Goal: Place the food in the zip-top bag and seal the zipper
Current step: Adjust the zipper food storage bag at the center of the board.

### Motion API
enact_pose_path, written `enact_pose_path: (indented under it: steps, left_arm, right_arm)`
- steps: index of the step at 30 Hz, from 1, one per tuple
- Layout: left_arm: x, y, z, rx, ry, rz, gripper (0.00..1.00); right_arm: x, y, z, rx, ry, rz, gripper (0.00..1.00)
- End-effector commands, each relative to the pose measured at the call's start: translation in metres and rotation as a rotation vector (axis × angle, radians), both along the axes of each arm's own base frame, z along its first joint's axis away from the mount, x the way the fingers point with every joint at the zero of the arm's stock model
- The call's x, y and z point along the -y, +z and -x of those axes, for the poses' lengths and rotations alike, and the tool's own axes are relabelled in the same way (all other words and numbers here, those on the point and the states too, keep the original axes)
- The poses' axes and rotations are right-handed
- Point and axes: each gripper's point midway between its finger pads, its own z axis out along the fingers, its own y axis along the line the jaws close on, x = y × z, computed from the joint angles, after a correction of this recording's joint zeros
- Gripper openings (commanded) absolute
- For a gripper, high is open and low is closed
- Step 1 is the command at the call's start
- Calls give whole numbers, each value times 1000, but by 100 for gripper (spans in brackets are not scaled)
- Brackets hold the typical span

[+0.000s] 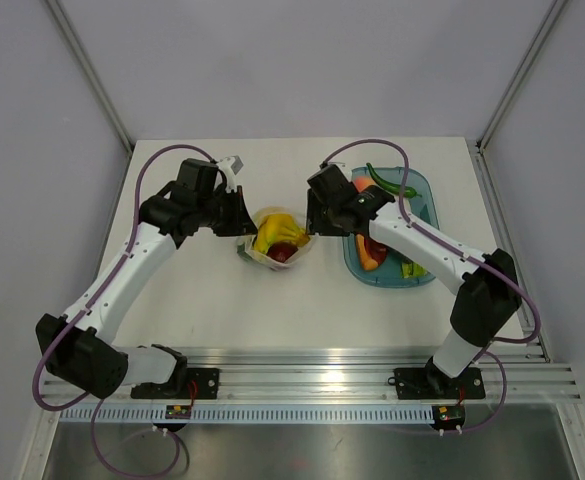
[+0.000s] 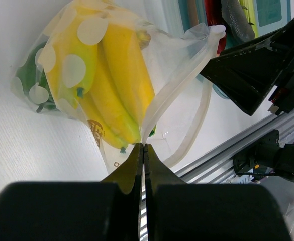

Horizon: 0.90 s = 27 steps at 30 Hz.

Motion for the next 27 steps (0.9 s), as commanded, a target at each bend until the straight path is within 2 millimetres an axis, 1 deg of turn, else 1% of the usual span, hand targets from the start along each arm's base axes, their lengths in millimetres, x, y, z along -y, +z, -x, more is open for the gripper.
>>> enact_pose_path:
  steps: [1,3,4,6,7,8,9,10,11,12,13,14,15,16,17,18,19,20,21,22,23,24,25,26,27]
  left_arm:
    - [4,26,0,67,-31,39,0]
    - [3,27,1,70,-32,39,0]
    - [3,27,1,69,-33,37,0]
    - [3,26,1,69,-33,37,0]
    - [3,26,1,69,-33,37,0]
    - [4,27,0,73,-32,40,0]
    - [4,29,-2,76,-33,38,0]
    - [5,33,-5,88,-37,39,0]
    - [6,50,-16,120,-34,47,0]
    - [5,61,-24,140,-27,51,0]
    - [-2,73,-35,155,-4,52,0]
    - [-4,79,-44,132,10,47,0]
    - [-6,123,-52,226,19,78,0]
    - [-10,141,-54,260,32,79,0]
    - [-12,154,-57,292,38,85,0]
    - [-13,179,-56,351,42,102,0]
    - [-15,183,-54,355,41,105,0]
    - [-16,184,-53,355,39,106,0]
    - [-16,183,-51,352,35,104,0]
    - [-15,163,-50,304,29,91,0]
    - [-14,153,-51,296,26,93,0]
    - [-16,145,-46,291,27,93,0]
    - [-17,108,-46,220,29,67,0]
    - [-18,92,-43,190,33,56,0]
    - [-20,76,-40,162,38,46,0]
  right_arm:
    - [16,5,-5,11,-57,-10,58]
    - [15,-3,-9,2,-60,-29,58]
    - [13,-8,-7,-15,-52,-40,55]
    - [11,-10,-15,-7,-56,-60,27]
    - [9,-6,-18,5,-45,-70,12]
    - [7,1,-21,23,-40,-76,2]
    - [7,10,-25,43,-38,-79,0]
    - [3,40,-36,110,-30,-95,0]
    - [4,56,-40,139,-25,-95,0]
    - [2,72,-47,170,-24,-102,0]
    - [-3,118,-57,259,-14,-143,0]
    - [-4,135,-57,283,-2,-153,0]
    - [-6,149,-60,305,9,-167,0]
    - [-8,175,-60,349,12,-204,0]
    - [-9,181,-59,358,20,-216,0]
    - [-9,188,-55,367,25,-239,0]
    - [-8,175,-52,343,25,-230,0]
    - [-9,171,-52,345,24,-240,0]
    - [-7,170,-47,341,16,-259,0]
    - [-4,138,-42,286,8,-231,0]
    - [-6,131,-42,286,4,-246,0]
    - [-4,126,-36,278,-2,-267,0]
    - [-5,88,-26,195,-6,-267,0]
    - [-10,84,-24,200,1,-309,0]
    - [-13,76,-16,173,-2,-346,0]
